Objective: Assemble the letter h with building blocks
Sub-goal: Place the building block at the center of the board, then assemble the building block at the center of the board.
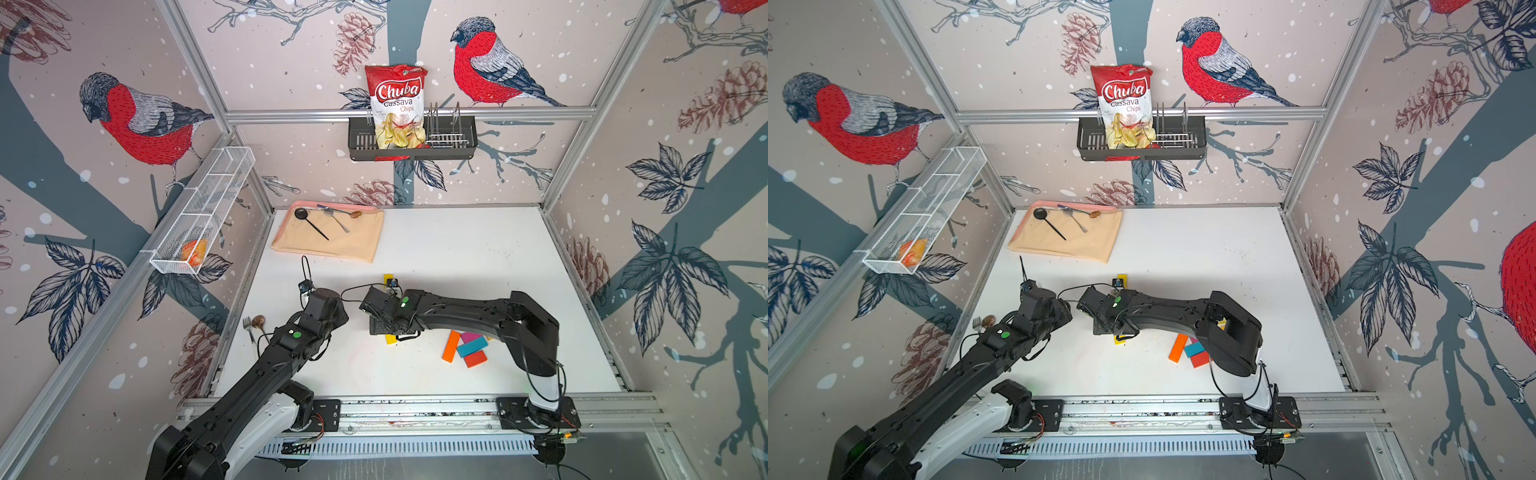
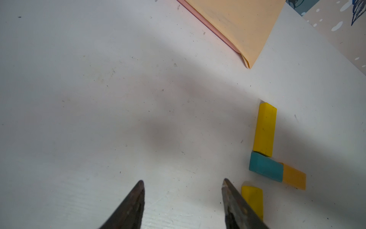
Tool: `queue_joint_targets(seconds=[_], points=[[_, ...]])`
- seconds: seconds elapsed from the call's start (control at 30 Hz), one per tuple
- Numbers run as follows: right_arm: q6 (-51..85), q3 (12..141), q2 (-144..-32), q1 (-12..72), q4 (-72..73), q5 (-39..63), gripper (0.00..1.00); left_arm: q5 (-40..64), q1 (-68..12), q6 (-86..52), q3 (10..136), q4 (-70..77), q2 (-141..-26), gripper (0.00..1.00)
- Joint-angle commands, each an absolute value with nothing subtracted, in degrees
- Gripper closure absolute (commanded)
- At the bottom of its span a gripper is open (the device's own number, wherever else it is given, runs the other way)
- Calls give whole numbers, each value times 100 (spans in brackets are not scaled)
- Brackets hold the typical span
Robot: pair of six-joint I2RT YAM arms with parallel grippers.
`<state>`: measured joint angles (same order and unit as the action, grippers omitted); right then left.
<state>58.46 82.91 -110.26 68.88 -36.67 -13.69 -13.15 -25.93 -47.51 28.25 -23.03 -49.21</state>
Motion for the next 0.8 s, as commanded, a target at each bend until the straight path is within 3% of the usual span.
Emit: queue_joint_targets(seconds=[0.0,0.03,0.2,0.37,0.5,0.57,0.77], points=[[6134,8210,-10546,6803,-4121,-2220,10,-867,-2924,-4643,2868,-1964,-5051,35],[6315,8180,-10363,6771,-4340,-2580,1,-938,-3251,-4730,2889,-1891,-5134,34],[6864,8127,-9717,6699,-5181,-3959,1,-988,-4288,-5269,2931,-1617,-5898,31],[6734,7603,-9370,6373,-5258,-4096,1,-964,-4847,-5340,3213,-1407,-6707,30],[6664,6625,-8449,5996,-4487,-3610,1,-862,-4957,-5180,3512,-1396,-7351,45],[6491,5989,-7902,5583,-3903,-2954,9,-822,-4964,-5129,3611,-1413,-7619,49],[6325,4610,-6463,4861,-2928,-2099,17,-666,-4966,-4829,3956,-1562,-8285,42]])
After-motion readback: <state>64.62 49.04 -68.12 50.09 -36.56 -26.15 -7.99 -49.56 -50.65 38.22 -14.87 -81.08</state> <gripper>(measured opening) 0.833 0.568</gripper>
